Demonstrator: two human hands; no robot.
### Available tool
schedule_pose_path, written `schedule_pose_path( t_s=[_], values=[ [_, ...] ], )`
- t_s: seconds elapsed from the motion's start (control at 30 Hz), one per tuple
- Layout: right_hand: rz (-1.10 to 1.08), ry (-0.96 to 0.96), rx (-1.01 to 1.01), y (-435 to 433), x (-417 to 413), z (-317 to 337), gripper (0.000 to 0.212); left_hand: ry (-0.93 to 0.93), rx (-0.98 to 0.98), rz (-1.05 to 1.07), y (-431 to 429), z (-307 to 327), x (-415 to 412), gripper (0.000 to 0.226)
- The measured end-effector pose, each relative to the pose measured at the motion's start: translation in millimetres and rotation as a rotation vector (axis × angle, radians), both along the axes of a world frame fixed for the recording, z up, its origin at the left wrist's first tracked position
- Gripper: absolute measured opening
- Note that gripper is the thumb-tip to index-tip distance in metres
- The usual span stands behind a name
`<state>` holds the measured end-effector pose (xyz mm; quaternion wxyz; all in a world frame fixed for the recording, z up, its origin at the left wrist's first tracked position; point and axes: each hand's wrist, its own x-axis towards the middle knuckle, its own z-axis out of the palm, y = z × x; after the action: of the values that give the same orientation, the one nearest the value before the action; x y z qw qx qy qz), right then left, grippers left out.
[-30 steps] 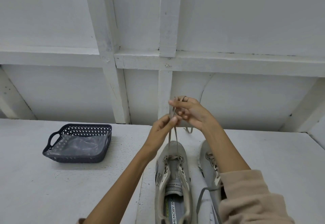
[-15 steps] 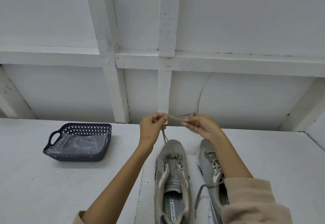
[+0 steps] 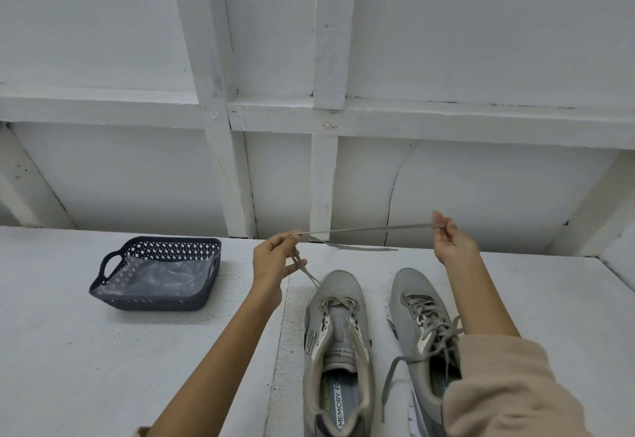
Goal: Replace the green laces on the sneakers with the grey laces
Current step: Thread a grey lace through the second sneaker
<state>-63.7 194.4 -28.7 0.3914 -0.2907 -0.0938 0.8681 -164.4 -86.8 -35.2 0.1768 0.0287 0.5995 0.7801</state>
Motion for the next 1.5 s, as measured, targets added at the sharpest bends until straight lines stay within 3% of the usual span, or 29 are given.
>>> schedule_pose_path(
  t_s=[0.07,0.17,0.2,0.27,0.37,0.5,0.63,0.73,0.87,1.0,1.27,1.5],
  values=[
    [-0.07,-0.042,-0.01,8.3,5.5,-1.6,0.008,-0.021,0.053,-0.017,-5.6,0.0,-4.3,0.02],
    [-0.143,-0.087,0.007,18.6,11.4,-2.8,0.031,-0.049,0.197,0.043,-15.8,8.3,-14.4,0.027],
    [-0.157,-0.12,0.037,20.7,11.8,-1.6,0.026,-0.05,0.232,0.084,-19.1,11.8,-18.8,0.027],
    [-0.125,-0.217,0.155,20.3,11.4,1.4,0.022,-0.038,0.273,0.198,-26.3,17.8,-27.7,0.025],
    [0.009,-0.3,0.359,5.1,8.0,15.3,0.034,-0.023,0.321,0.303,-32.6,20.3,-36.1,0.027],
    [0.298,-0.397,0.759,-57.3,0.8,45.3,0.013,-0.008,0.346,0.241,-22.4,22.4,-24.9,0.028],
    [0.792,-0.512,1.322,-123.7,-17.9,45.5,0.018,-0.066,0.437,0.177,0.2,27.7,-4.9,0.027],
    [0.891,-0.577,1.573,-157.0,-34.5,31.5,0.02,-0.077,0.457,0.15,11.0,31.4,5.3,0.028],
    [0.853,-0.572,1.584,-151.6,-40.2,22.6,0.014,-0.046,0.464,0.183,2.0,36.1,2.1,0.024],
    [0.855,-0.809,1.591,-116.3,-34.9,11.2,0.014,-0.045,0.413,0.288,-18.3,32.6,-11.8,0.017],
    [0.872,-1.211,1.611,-79.5,-25.7,-32.7,0.022,-0.053,0.37,0.464,-29.1,15.7,-24.7,0.025],
    [0.96,-1.139,1.589,-71.6,-19.7,-35.2,0.027,0.018,0.428,0.394,-39.9,16.2,-23.9,0.037]
  ],
)
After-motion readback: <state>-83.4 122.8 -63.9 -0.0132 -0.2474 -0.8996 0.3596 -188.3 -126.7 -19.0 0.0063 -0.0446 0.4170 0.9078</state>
